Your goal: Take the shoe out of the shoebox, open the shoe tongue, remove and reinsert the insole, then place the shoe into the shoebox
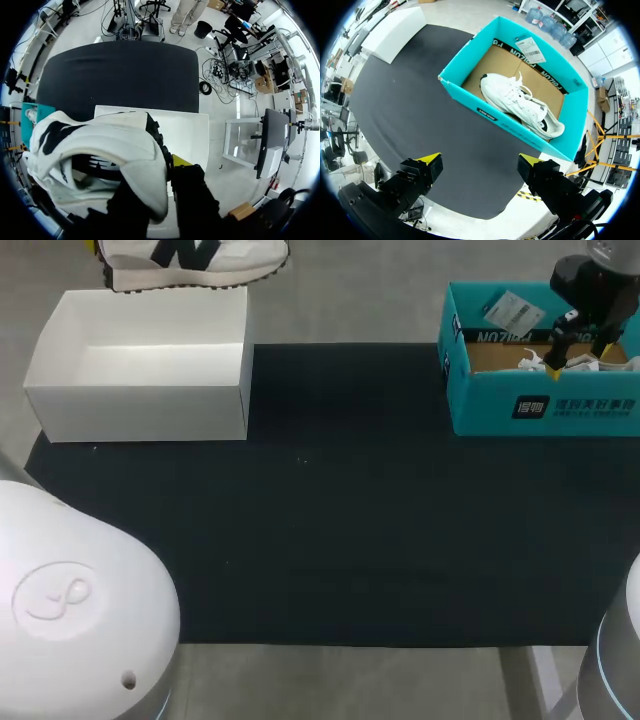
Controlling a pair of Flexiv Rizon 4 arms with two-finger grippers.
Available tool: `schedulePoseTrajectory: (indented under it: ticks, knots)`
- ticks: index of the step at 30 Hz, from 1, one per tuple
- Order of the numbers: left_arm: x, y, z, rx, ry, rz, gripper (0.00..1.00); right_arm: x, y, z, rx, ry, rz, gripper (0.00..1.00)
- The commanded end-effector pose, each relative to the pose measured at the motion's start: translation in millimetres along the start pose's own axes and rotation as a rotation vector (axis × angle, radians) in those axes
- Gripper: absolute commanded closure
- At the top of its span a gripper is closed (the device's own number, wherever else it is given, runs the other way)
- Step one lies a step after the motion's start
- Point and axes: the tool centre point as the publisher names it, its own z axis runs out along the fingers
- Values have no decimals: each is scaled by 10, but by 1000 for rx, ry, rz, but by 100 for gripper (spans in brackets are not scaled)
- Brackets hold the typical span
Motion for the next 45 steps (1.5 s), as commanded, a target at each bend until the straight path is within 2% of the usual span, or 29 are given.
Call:
schedulePoseTrajectory:
  ticks: [1, 13, 22, 30, 33, 37, 45]
  knots:
    - [-64, -550, -47, -434, 0, 7, 100, -1, 0, 2, 1, 0, 0, 0]
    - [-534, -1095, -11, -537, 30, 52, 100, -1, 0, 2, 1, 0, 0, 0]
    - [-790, -1462, 57, -567, 12, 79, 100, -1, 0, 2, 1, 0, 0, 0]
    - [-1041, -1738, 126, -553, -31, 99, 100, -1, 0, 2, 1, 0, 0, 0]
    - [-1171, -1853, 130, -563, -22, 107, 100, -1, 0, 2, 1, 0, 0, 0]
    - [-1340, -1972, 160, -538, -27, 117, 100, -1, 0, 2, 1, 0, 0, 0]
    - [-1634, -2191, 316, -517, -11, 113, 100, -1, 0, 2, 1, 0, 0, 0]
